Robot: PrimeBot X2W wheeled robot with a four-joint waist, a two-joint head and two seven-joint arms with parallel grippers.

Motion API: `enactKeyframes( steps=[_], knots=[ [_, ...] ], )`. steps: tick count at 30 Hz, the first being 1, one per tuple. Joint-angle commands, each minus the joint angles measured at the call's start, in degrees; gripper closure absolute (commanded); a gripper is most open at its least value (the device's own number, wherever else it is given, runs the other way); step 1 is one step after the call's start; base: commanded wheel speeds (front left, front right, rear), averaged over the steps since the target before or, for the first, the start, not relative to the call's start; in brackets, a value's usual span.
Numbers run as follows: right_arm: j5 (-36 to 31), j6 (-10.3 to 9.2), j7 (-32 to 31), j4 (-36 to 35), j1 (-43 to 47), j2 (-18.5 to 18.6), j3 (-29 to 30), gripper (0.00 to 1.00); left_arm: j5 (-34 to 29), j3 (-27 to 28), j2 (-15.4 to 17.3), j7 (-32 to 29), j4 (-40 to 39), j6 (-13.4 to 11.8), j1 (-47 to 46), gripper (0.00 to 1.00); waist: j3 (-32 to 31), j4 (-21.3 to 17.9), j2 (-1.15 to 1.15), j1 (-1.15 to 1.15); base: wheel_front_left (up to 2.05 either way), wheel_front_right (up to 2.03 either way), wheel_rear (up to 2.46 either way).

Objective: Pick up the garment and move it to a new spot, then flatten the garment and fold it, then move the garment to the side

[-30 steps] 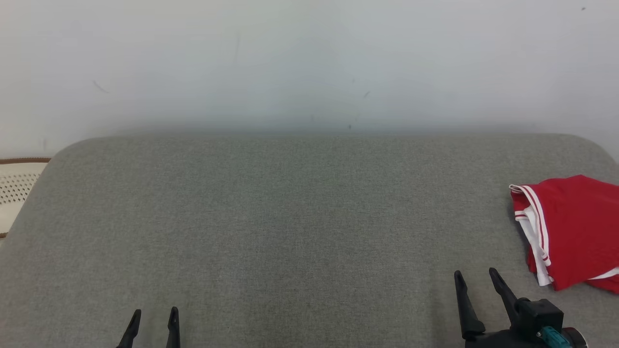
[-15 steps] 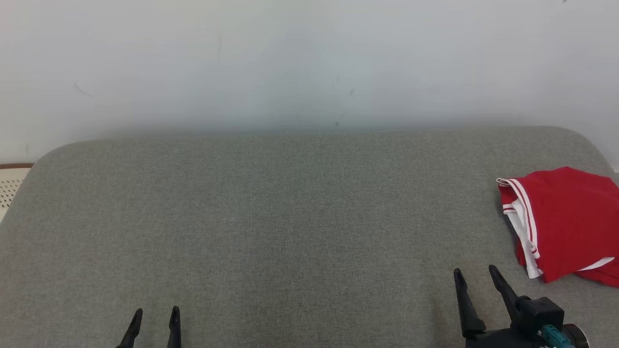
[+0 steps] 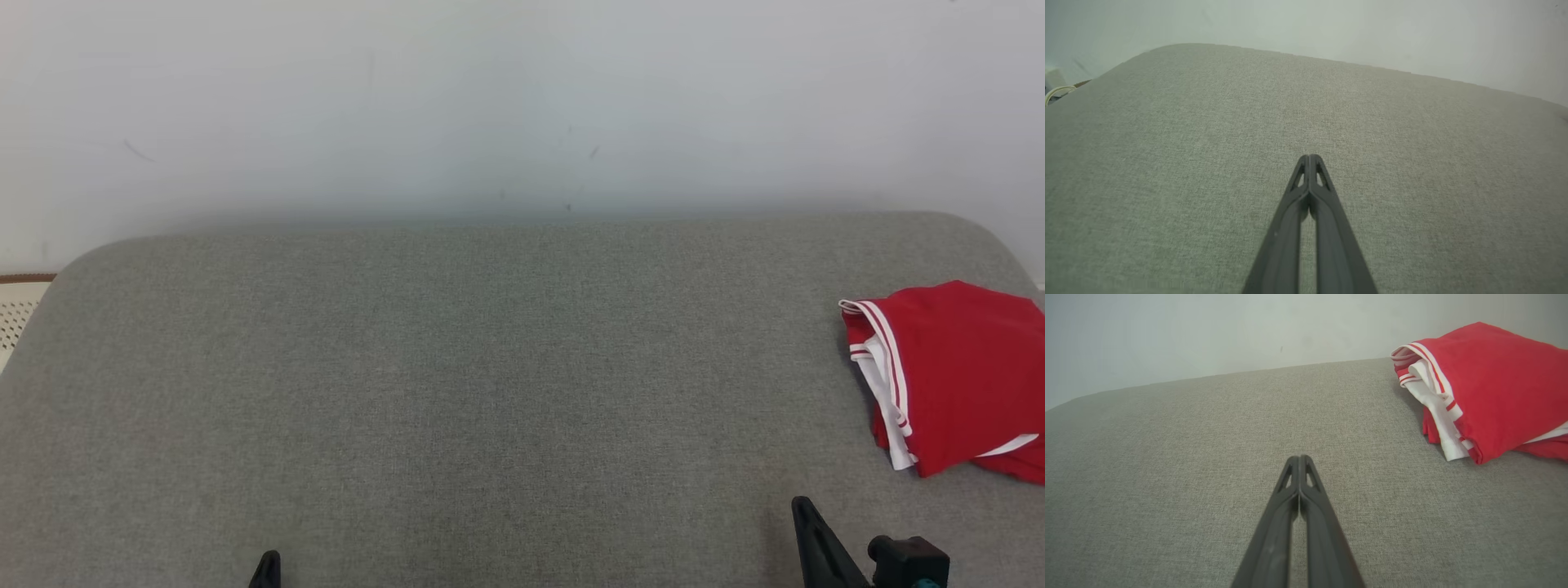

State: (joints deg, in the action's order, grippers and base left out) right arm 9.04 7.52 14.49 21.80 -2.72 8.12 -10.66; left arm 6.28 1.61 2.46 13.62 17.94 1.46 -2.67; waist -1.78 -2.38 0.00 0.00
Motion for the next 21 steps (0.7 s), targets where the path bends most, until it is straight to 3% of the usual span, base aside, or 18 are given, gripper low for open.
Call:
enactKeyframes(
  steps=[1,21],
  knots=[
    [2.7,0.0,-0.5,-1.1,-1.1,0.0,0.6,1.0,2.9,0.7,0.2,-0.7,-0.6,0.3,-1.3,1.0,0.0,0.0,0.0,0.0,0.0,0.0,0.0],
    [24.0,-0.01,-5.6,-2.6,-2.2,-1.0,4.5,1.0,24.7,1.4,0.3,-5.2,-2.0,1.8,-1.6,1.0,0.3,0.4,0.0,0.0,0.0,0.0,0.0]
  ],
)
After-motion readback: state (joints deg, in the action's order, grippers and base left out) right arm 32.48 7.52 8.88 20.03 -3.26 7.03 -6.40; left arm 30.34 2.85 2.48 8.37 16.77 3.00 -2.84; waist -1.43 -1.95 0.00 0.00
